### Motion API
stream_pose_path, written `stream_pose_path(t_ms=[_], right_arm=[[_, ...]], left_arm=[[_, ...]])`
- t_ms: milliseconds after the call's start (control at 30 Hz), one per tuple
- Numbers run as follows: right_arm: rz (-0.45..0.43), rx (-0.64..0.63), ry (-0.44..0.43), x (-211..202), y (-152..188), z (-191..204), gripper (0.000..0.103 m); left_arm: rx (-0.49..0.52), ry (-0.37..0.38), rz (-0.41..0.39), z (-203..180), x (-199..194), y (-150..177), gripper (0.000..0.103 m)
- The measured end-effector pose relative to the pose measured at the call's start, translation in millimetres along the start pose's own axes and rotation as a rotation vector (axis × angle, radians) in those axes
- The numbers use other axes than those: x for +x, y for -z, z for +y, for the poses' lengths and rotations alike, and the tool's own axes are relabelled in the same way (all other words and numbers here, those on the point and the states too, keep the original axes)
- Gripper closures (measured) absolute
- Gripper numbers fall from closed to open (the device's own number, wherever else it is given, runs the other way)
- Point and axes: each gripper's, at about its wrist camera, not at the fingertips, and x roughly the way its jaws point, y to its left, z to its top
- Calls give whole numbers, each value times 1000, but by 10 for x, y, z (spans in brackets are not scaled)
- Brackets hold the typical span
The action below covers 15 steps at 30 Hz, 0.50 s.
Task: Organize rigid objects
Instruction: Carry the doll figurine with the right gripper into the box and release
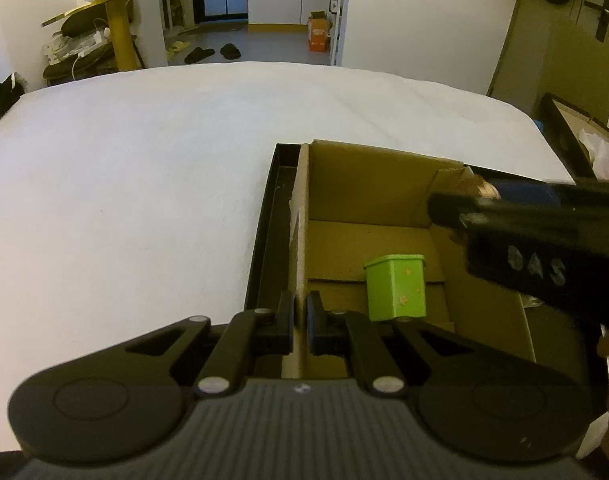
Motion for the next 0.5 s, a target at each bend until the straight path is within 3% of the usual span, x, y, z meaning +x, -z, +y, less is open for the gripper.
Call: stream_pose_path(t_ms=[200,333,500], right_arm=[[-22,5,-6,57,-128,74,59],[-29,14,-22,9,-127,53,49],[-8,37,-4,-38,-47,-71,45]], left_arm=[[-11,2,5,26,1,5,97],[-7,-2,1,14,-1,1,97],[0,-7,-1,1,-10,7,97]])
